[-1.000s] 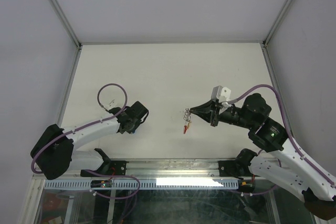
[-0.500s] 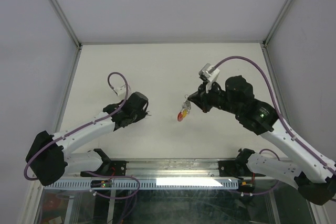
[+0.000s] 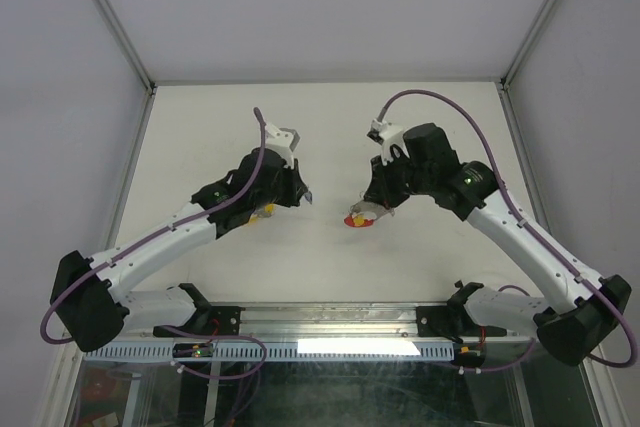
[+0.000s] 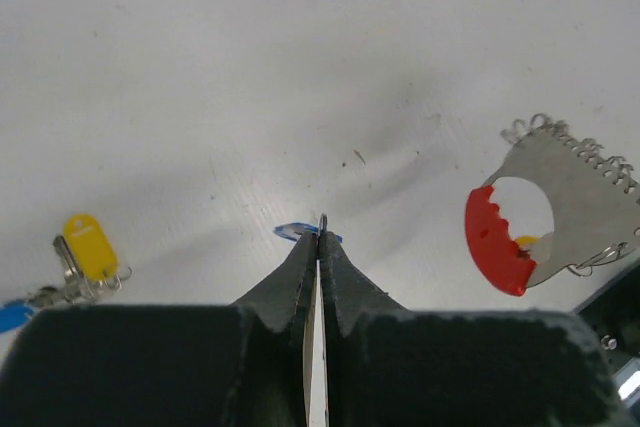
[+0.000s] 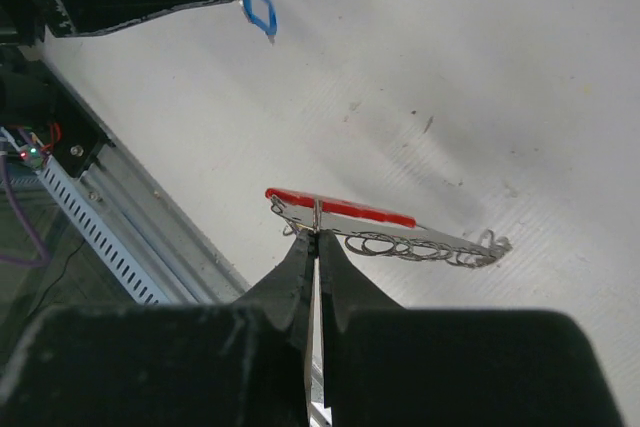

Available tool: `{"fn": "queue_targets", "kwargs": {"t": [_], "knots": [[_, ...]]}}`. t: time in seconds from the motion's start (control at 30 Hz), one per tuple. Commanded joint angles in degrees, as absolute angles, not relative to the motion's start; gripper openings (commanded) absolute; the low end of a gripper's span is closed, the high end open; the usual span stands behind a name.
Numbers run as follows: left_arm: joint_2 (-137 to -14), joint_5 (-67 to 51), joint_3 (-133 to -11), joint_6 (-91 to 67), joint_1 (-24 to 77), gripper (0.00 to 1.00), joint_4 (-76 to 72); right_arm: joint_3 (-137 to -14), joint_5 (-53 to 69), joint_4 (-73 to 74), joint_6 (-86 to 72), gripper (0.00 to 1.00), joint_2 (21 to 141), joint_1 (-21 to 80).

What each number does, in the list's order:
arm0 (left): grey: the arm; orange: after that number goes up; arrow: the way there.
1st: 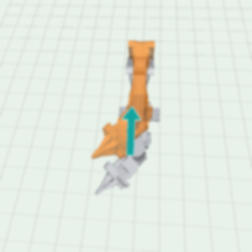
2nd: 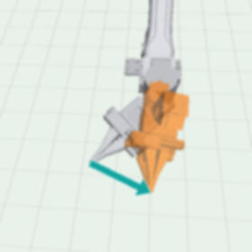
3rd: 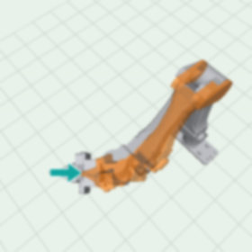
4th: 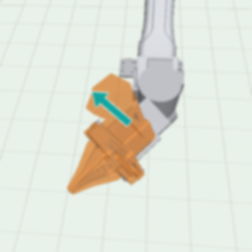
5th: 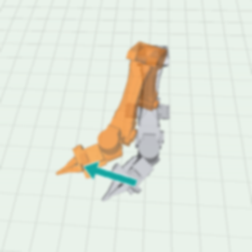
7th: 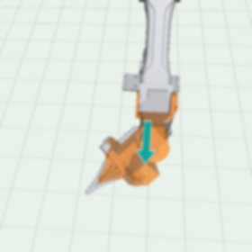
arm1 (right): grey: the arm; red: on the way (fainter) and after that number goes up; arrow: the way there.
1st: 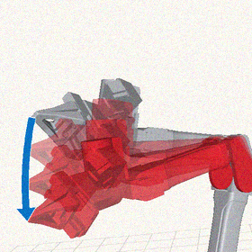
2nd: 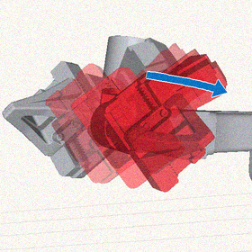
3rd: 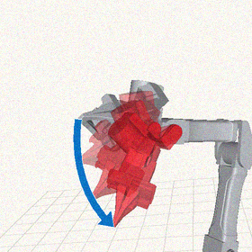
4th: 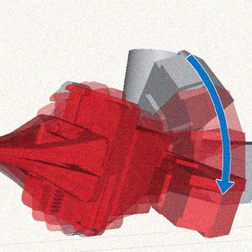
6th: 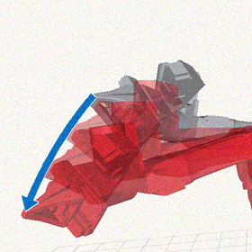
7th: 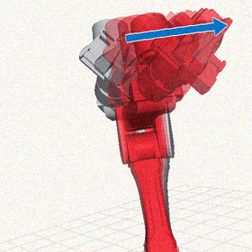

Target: Put the keys on the keyring

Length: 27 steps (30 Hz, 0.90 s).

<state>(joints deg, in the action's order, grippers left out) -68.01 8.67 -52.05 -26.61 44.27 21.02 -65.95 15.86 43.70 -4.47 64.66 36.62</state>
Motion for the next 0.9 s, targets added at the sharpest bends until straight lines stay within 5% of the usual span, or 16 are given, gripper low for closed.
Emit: {"fn": "queue_targets", "kwargs": {"t": [0.0, 0.47, 0.87], "knots": [[-66.1, 1.5, -55.3, -8.6, 44.7, 0.00, 13.1, -68.9, 23.6, 41.1, -3.0, 0.00, 61.9, 36.5], [-62.6, -16.8, -61.0, 15.3, 44.7, 0.00, 3.8, -62.6, 40.0, 29.8, 10.1, 0.00, 50.7, 36.4], [-59.0, -34.5, -64.3, 22.2, 44.7, 0.00, 2.4, -64.4, 50.7, 22.8, 4.4, 0.00, 49.8, 36.4]]}}
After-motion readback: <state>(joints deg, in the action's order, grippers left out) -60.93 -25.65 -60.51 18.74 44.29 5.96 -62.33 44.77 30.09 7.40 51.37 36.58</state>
